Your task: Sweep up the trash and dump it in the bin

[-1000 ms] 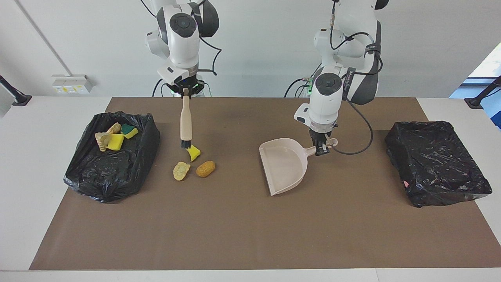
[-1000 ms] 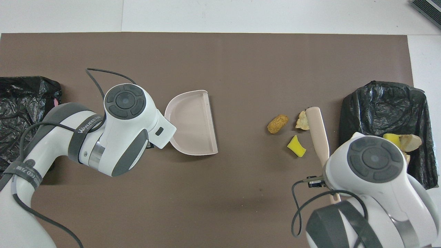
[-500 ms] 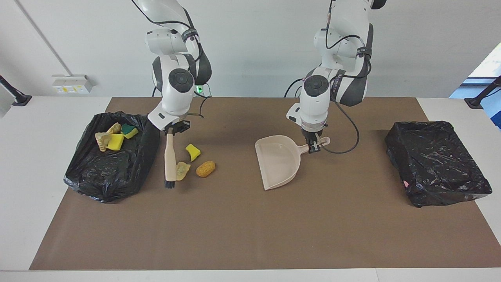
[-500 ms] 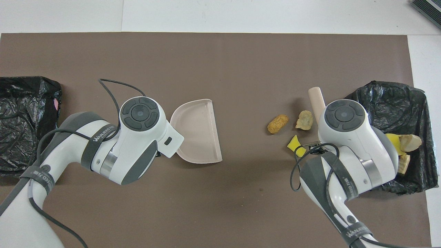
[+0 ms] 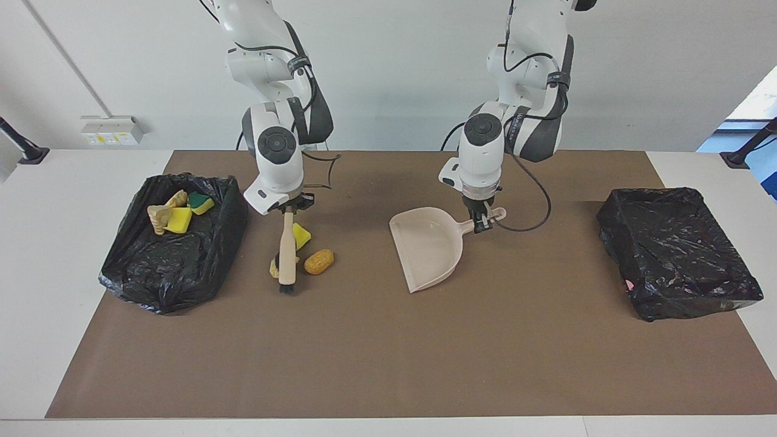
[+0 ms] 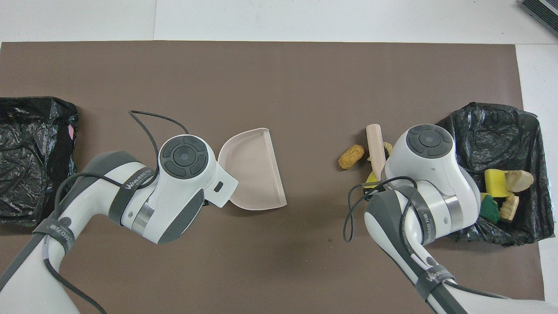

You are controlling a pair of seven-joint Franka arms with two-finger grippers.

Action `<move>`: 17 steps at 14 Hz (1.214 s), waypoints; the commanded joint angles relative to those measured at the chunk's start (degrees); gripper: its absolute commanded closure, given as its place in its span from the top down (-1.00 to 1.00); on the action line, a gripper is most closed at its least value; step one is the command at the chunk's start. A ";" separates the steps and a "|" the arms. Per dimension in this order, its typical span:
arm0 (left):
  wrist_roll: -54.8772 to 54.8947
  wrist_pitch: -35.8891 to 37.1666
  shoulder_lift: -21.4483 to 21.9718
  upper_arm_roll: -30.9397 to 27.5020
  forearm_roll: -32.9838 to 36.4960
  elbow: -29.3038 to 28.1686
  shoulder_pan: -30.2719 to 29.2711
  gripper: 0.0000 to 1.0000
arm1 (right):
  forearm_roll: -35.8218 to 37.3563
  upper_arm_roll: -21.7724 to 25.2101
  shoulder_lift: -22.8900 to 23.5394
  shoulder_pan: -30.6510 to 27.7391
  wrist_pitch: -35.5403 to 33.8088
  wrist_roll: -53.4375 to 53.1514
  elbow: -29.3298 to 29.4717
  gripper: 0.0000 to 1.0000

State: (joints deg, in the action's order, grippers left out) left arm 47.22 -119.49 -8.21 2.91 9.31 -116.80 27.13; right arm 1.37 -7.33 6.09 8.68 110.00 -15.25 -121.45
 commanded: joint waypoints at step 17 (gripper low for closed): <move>-0.99 -1.89 3.46 -0.62 1.50 -5.19 2.22 -1.00 | -33.68 0.83 -2.12 1.62 -9.70 9.55 10.01 -1.00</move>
State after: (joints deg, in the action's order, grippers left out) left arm 47.00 -119.69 -6.56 2.90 9.61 -119.33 28.39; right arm -38.52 -6.60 7.02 13.50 103.39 -3.59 -112.30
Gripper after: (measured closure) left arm 0.683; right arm 0.736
